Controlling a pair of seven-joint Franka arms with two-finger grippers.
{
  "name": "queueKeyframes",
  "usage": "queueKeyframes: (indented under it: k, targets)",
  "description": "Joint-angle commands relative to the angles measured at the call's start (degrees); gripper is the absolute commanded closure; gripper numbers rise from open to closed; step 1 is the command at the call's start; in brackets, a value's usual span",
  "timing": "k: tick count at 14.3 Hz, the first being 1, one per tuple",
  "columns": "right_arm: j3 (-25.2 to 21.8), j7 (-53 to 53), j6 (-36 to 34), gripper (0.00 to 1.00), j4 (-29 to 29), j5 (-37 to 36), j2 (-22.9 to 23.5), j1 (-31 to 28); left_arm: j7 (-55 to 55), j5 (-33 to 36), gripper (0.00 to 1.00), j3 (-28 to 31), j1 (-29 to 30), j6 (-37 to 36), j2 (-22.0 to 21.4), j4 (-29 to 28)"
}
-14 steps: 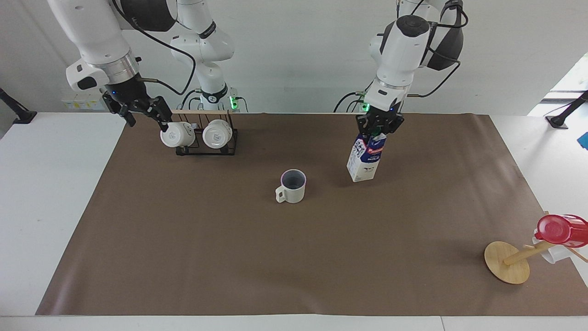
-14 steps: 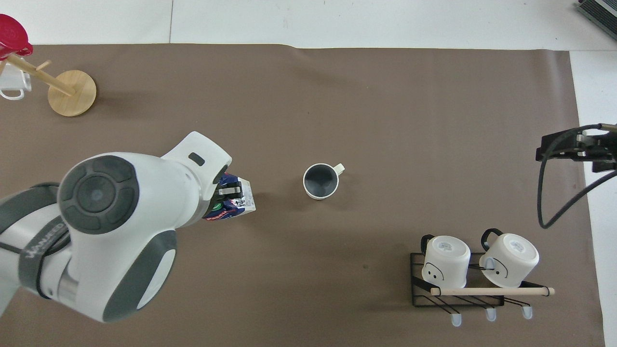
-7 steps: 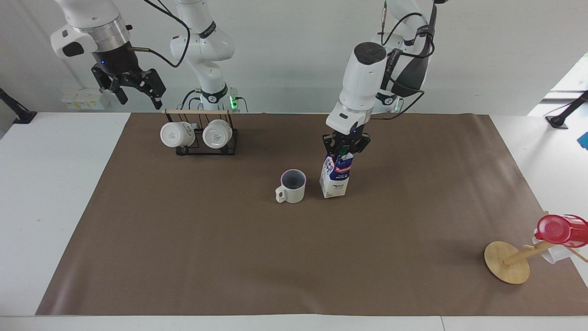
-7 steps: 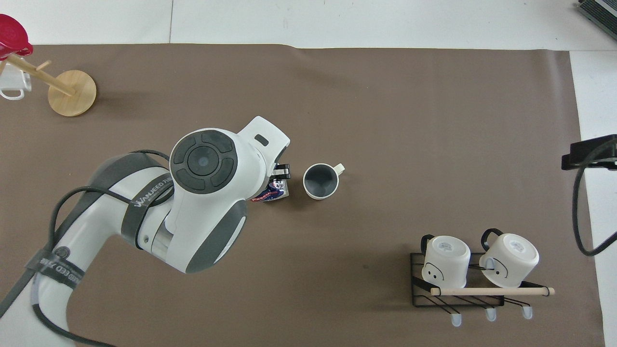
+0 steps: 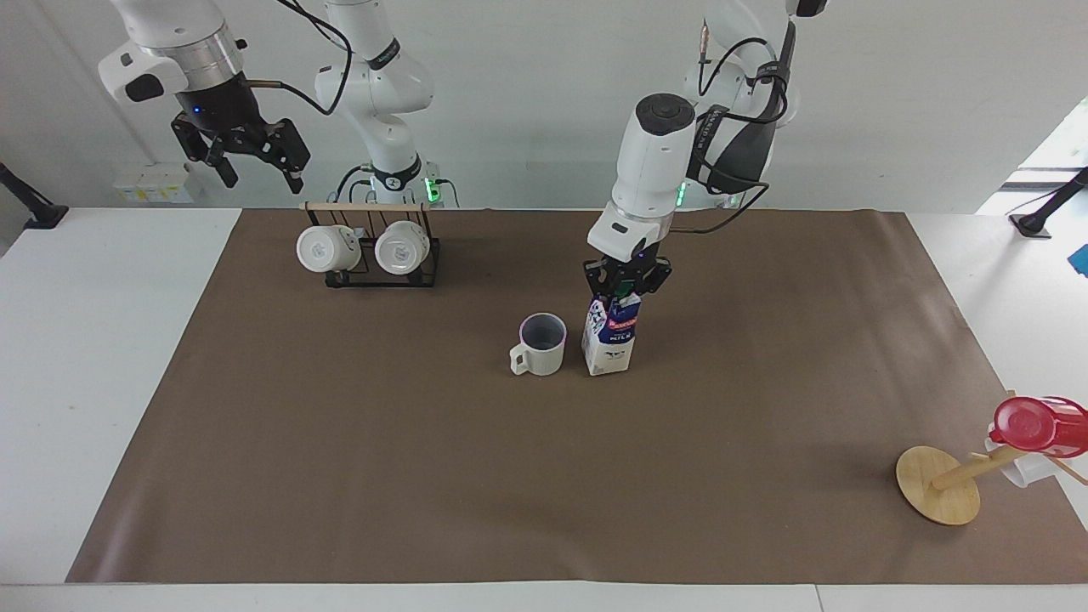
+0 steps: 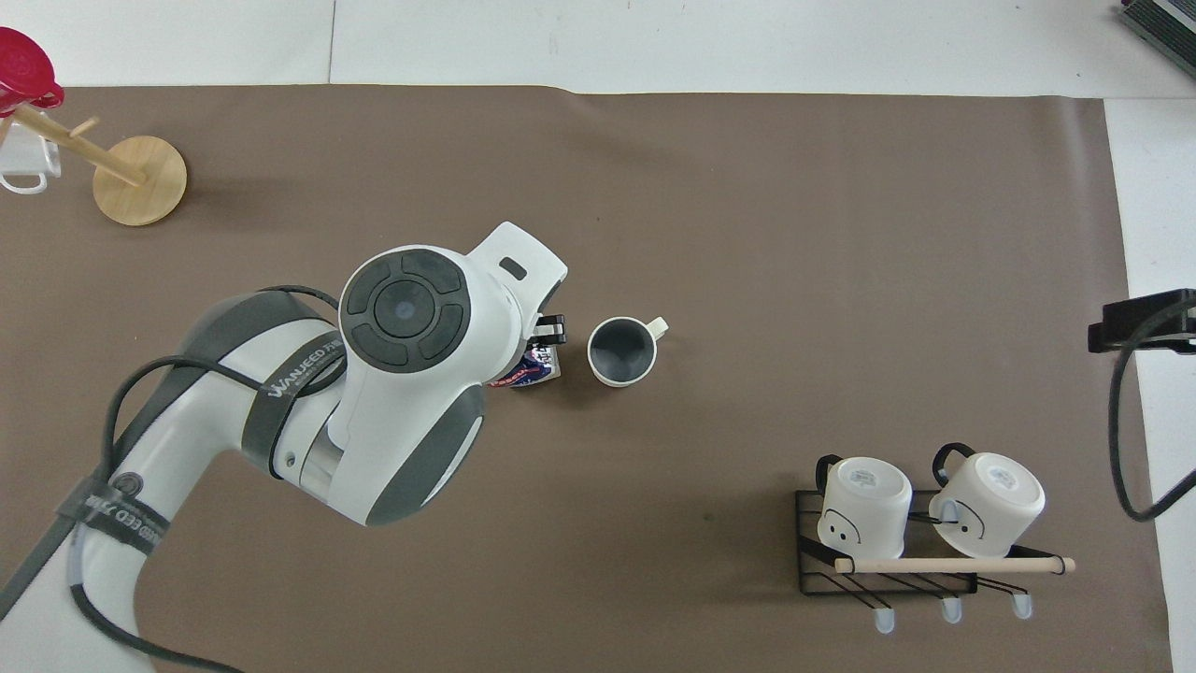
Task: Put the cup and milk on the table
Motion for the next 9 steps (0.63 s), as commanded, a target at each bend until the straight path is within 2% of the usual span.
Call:
queueKeyframes:
  k: [1, 5, 7, 9]
  targets:
    - [0.37, -2.55, 2.02, 0.00, -3.37, -1.38, -2.50, -0.57, -0.75, 1.72, 0.64, 0.71, -0.93, -1.02, -0.10, -0.30]
    - [0.19, -1.76, 1.23, 0.00, -2.06, -0.24, -1.63, -0.75, -0.48, 1.81, 0.63, 0.71, -0.84, -0.58, -0.80, -1.88]
    - [0.19, -1.85, 0.61, 0.00, -0.22, -0.15, -0.49, -1.01, -0.48, 1.72, 0.58, 0.71, -0.75, -0.32, -0.98, -2.67]
    - [0.19, -1.67, 0.87, 0.00, -0.82, -0.15, -0.92, -0.92, -0.48, 1.72, 0.29, 0.71, -0.75, -0.32, -1.25, -2.67]
